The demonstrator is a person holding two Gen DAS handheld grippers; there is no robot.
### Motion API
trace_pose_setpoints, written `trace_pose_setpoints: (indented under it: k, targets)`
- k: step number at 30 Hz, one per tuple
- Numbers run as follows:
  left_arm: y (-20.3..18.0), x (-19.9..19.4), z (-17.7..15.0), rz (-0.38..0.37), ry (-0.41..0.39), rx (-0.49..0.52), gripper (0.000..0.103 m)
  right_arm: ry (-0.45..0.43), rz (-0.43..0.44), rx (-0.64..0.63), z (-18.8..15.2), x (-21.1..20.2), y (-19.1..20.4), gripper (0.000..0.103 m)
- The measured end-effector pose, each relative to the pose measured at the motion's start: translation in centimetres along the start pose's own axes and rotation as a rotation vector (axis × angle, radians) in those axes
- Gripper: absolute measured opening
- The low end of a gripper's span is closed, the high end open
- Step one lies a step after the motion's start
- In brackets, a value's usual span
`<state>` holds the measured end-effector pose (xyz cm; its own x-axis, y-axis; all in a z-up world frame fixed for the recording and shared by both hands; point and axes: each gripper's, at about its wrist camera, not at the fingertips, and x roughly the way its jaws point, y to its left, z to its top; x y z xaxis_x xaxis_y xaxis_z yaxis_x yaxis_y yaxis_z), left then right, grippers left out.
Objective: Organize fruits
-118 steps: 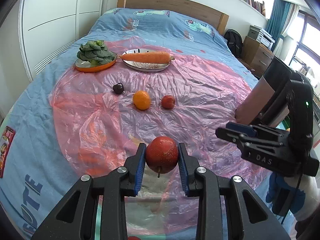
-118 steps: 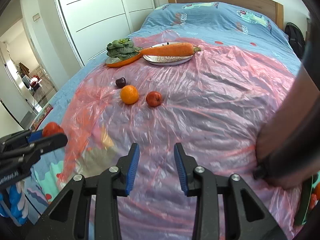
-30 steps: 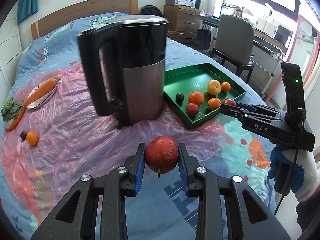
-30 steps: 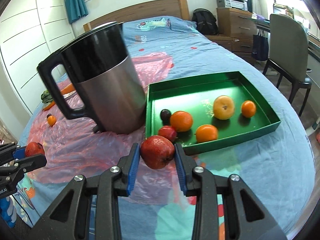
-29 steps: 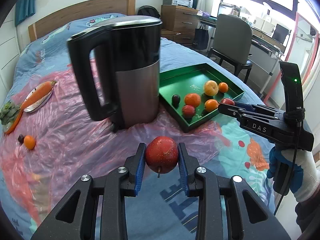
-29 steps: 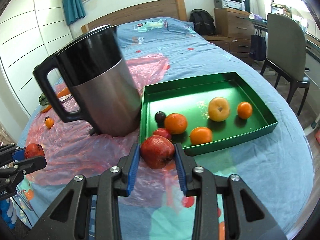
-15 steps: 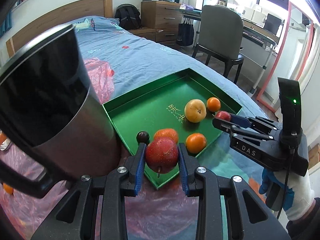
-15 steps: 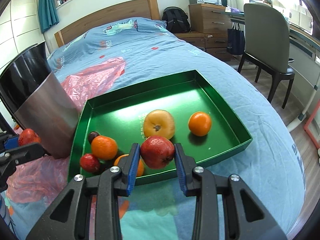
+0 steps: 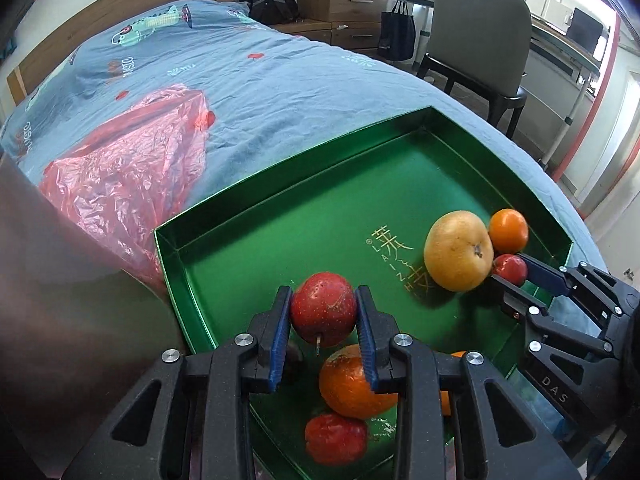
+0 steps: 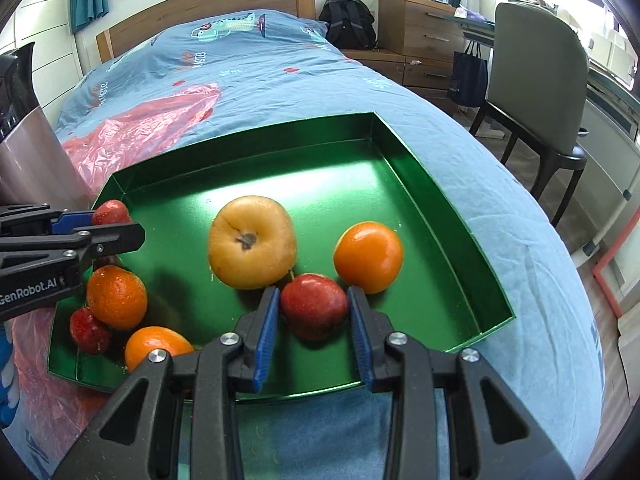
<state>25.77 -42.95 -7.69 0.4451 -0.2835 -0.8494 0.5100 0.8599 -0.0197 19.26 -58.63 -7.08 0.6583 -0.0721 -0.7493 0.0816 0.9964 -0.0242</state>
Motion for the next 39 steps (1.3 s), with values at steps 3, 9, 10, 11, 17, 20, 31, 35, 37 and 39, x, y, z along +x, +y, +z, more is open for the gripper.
trace_pose_setpoints:
  k: [3,9,10,11,17,20,31,35,37,39]
  targets:
    - [0.1,1.1,-0.2,0.011,0.018,0.006,0.027,-0.005,-0.001,-0.004,0.0,0.3,0.1,0.055]
    - [-0.1,1.3,0.0,0.021,0.027,0.018,0.027,-0.007,0.0,0.0,0.0,0.2,0.0,0.056]
    - [-0.1,1.2,0.0,0.024,0.025,0.02,0.027,-0.008,0.003,0.002,0.0,0.1,0.0,0.056]
    - [-0.1,1.1,0.1,0.028,0.021,0.02,0.027,-0.01,0.004,0.005,-0.1,0.0,-0.1,0.056]
    - [-0.1,0.1,0.2,0.056,-0.01,0.025,0.03,-0.042,0.009,0.054,-0.3,-1.4,-1.0,0.094]
    - [-0.1,-1.0,0.1,0.06,-0.032,0.025,0.036,-0.06,0.013,0.073,-0.3,-2.4,-1.4,0.103]
    - [-0.5,-6.8,-1.4,0.037,-0.097,0.03,0.044,-0.113,0.052,0.192,-1.1,-7.3,-1.5,0.103]
    - [-0.5,-9.1,-2.9,0.031,-0.113,0.038,0.045,-0.09,0.072,0.221,-2.4,-8.7,-0.9,0.103]
    - [-0.4,-10.4,-3.8,0.033,-0.122,0.044,0.046,-0.086,0.086,0.224,-3.1,-9.6,-0.3,0.103]
    - [-0.2,-11.6,-4.7,0.032,-0.129,0.043,0.049,-0.093,0.109,0.237,-3.8,-10.6,0.2,0.103]
